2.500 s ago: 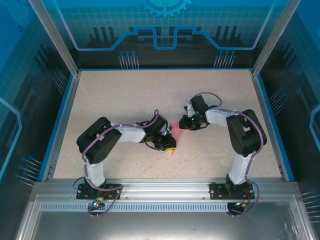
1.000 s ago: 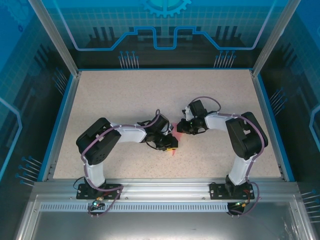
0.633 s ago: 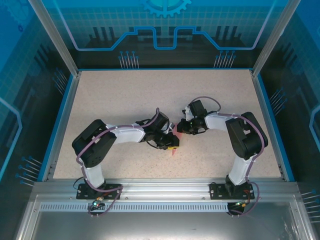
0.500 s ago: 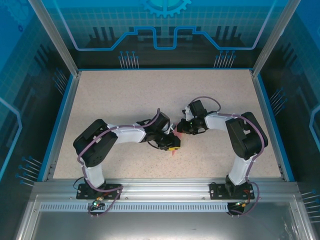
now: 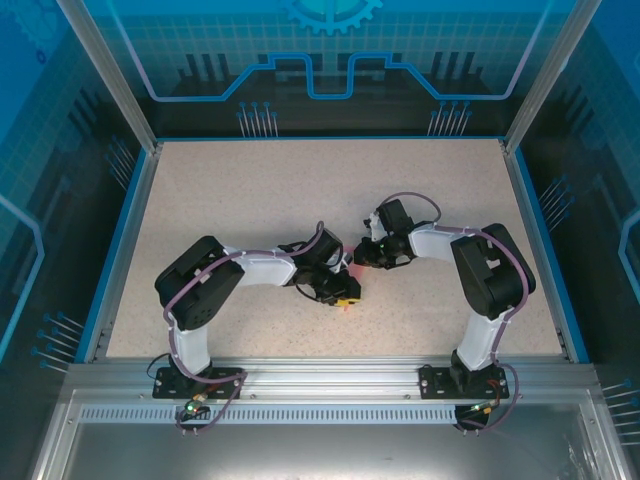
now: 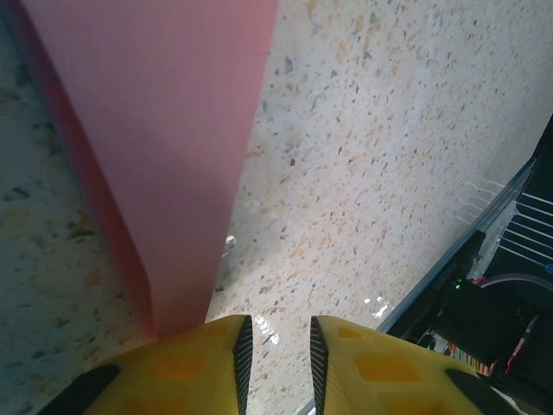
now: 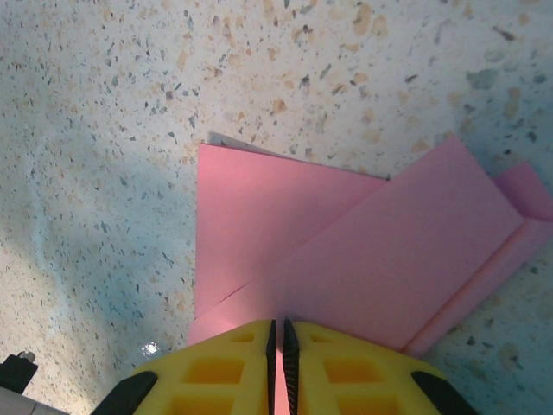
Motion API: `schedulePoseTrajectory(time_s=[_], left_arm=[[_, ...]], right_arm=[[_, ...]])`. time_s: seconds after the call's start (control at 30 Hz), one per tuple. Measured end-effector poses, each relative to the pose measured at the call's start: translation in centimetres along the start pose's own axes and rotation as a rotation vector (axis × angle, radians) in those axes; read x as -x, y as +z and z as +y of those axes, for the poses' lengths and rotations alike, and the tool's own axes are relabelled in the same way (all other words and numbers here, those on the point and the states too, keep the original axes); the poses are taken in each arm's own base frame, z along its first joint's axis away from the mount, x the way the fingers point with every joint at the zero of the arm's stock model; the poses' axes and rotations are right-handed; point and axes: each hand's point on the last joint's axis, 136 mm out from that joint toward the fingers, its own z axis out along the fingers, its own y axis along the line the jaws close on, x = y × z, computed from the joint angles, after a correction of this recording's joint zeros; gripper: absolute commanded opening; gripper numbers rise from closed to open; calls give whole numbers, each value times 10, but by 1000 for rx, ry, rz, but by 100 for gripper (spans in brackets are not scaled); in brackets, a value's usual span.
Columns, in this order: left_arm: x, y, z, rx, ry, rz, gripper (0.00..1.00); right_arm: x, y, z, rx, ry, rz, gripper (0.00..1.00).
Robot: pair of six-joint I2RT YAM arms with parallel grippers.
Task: Fold a paper plane with a square sheet of paper (fold left side to right side)
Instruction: Fourth fold the wing at the center of the table.
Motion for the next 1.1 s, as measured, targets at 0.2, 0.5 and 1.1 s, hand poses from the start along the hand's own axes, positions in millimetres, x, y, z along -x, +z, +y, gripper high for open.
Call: schedulePoseTrajectory(time_s=[0.2,0.5,1.1], left_arm=[[0,0,0,0,0,0,28],[0,2,3,-2,1,-1,28],[-2,4,8,-23,16,-16,28]], right_arm=[[0,0,0,-6,-5,4,15],[0,0,0,-12,-6,8,15],[0,0,0,-21,-9,18,15]])
